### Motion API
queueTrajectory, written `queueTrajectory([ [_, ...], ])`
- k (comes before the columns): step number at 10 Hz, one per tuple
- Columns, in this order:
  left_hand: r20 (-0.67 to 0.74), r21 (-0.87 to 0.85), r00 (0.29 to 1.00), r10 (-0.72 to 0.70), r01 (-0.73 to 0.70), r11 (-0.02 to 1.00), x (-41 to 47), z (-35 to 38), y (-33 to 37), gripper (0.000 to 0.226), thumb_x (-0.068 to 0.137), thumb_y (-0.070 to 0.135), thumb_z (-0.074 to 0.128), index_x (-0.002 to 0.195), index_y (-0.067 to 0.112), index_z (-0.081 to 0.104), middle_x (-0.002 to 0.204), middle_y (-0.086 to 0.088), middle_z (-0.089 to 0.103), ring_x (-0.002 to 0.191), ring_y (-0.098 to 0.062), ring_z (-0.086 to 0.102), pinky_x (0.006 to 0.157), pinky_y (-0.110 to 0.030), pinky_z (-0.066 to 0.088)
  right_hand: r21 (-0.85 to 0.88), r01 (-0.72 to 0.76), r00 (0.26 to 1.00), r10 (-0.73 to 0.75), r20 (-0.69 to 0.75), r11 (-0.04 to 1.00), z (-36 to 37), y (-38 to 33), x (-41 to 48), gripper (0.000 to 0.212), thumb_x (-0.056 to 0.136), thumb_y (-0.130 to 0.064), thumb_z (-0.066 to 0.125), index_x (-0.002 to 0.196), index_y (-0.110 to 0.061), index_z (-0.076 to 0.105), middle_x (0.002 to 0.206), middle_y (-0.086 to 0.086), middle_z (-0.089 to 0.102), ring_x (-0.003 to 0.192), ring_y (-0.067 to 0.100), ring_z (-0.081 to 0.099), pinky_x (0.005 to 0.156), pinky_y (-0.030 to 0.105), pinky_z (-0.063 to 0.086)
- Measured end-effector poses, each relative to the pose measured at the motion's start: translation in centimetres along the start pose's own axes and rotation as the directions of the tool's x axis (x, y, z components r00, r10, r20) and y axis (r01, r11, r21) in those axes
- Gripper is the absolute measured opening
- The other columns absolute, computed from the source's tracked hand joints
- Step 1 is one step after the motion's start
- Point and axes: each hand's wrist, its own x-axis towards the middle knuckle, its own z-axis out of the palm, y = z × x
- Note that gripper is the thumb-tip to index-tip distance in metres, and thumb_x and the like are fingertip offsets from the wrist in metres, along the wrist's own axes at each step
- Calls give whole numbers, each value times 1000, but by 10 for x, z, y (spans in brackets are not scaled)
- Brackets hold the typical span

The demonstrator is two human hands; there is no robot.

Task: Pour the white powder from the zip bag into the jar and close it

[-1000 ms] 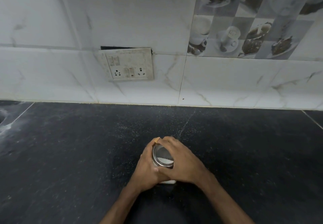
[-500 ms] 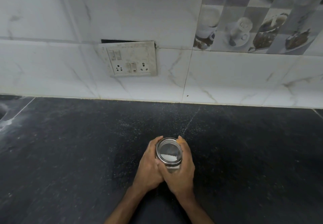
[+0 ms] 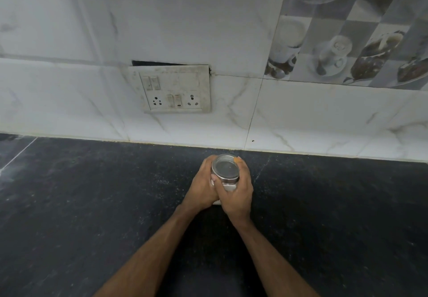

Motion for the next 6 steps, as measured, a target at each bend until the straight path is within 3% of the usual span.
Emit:
queueTrajectory([
  [3, 6, -47, 1000, 3, -3, 999, 44, 0, -10, 56, 78, 47, 72, 127, 34, 48, 121, 25, 52, 113, 8, 54, 91, -6, 41, -24, -16, 999, 15, -41, 1000, 24, 18, 40, 76, 78, -53, 71, 138, -12, 49, 141, 6, 55, 132, 20, 52, 106, 42, 47],
  [4, 13, -40, 1000, -12, 12, 999, 43, 2, -9, 62, 74, 52, 74, 127, 37, 46, 123, 25, 51, 114, 8, 53, 95, -14, 44, -31, 3, 999, -4, -45, 1000, 22, 18, 39, 76, 78, -52, 72, 139, -15, 47, 141, 4, 54, 132, 18, 51, 108, 39, 46],
  [5, 45, -43, 999, -24, 26, 999, 41, -3, -8, 76, 70, 43, 84, 132, 38, 42, 129, 24, 50, 119, 5, 53, 102, -28, 47, -34, -29, 999, 29, 13, 999, 17, 10, 39, 76, 78, -55, 72, 140, -20, 45, 143, -1, 52, 133, 14, 49, 108, 37, 45],
  [6, 227, 27, 974, -21, 16, 1000, 28, -15, -15, 128, 53, 45, 95, 151, 31, 15, 154, 14, 34, 141, -6, 36, 114, -36, 37, -74, -56, 990, 65, 123, 996, 3, 1, 40, 82, 75, -65, 69, 142, -28, 39, 144, -7, 49, 133, 12, 48, 108, 40, 45],
])
